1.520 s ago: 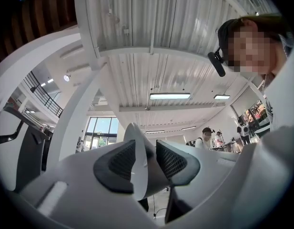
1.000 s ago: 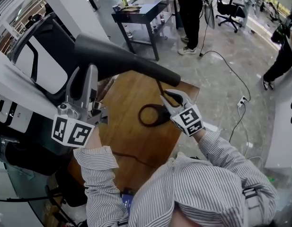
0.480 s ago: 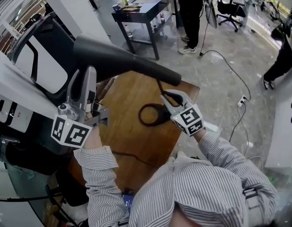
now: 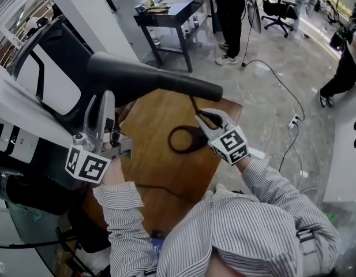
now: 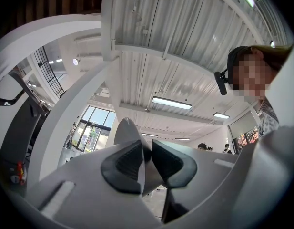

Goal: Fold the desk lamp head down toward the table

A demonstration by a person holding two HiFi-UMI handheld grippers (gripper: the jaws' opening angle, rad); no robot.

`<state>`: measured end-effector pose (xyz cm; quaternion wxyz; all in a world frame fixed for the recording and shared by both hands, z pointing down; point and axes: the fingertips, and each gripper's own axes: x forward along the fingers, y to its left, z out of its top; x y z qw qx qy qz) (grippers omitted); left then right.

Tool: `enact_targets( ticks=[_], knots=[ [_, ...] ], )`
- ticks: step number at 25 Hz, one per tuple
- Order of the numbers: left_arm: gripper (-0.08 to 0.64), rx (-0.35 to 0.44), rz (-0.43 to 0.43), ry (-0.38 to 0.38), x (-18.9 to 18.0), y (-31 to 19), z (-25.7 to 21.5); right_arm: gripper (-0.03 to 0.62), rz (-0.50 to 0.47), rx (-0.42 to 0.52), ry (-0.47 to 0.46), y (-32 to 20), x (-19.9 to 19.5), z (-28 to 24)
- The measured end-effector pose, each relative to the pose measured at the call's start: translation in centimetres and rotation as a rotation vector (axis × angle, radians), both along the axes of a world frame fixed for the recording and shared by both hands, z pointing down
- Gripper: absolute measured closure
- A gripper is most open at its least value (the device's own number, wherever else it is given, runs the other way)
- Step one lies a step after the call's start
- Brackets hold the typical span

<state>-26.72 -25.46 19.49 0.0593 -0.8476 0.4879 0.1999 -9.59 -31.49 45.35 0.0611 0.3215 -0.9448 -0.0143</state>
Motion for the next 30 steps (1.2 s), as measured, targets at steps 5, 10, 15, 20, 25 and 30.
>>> enact_targets(
  ticks=[5,10,15,20,25,30],
  knots=[
    [0.494,-0.003,0.003,0.04,-0.4,0.0,1.2,0.545,0.001,-0.002,-0.008,0.0,0.2,0.0],
    [0.492,-0.021,0.001,0.116,-1.3,0.2,3.3,0.545,0.005,0.0,-0.015,0.1,0.3,0.1],
    [0.491,-0.067,0.01,0.21,-2.3,0.0,6.5,0.545,0.007,0.0,-0.016,-0.1,0.1,0.1],
    [0.491,-0.108,-0.01,0.315,-2.7,0.0,10.1,0.545,0.007,-0.001,-0.017,-0.2,0.1,0.2],
    [0.489,-0.132,0.071,0.478,-1.6,0.0,13.2,0.545,0.001,0.001,-0.017,-0.2,0.1,0.2],
    [0.486,-0.156,0.053,0.5,-1.3,0.1,15.7,0.545,-0.009,-0.003,-0.026,-0.1,0.2,0.0]
  ],
)
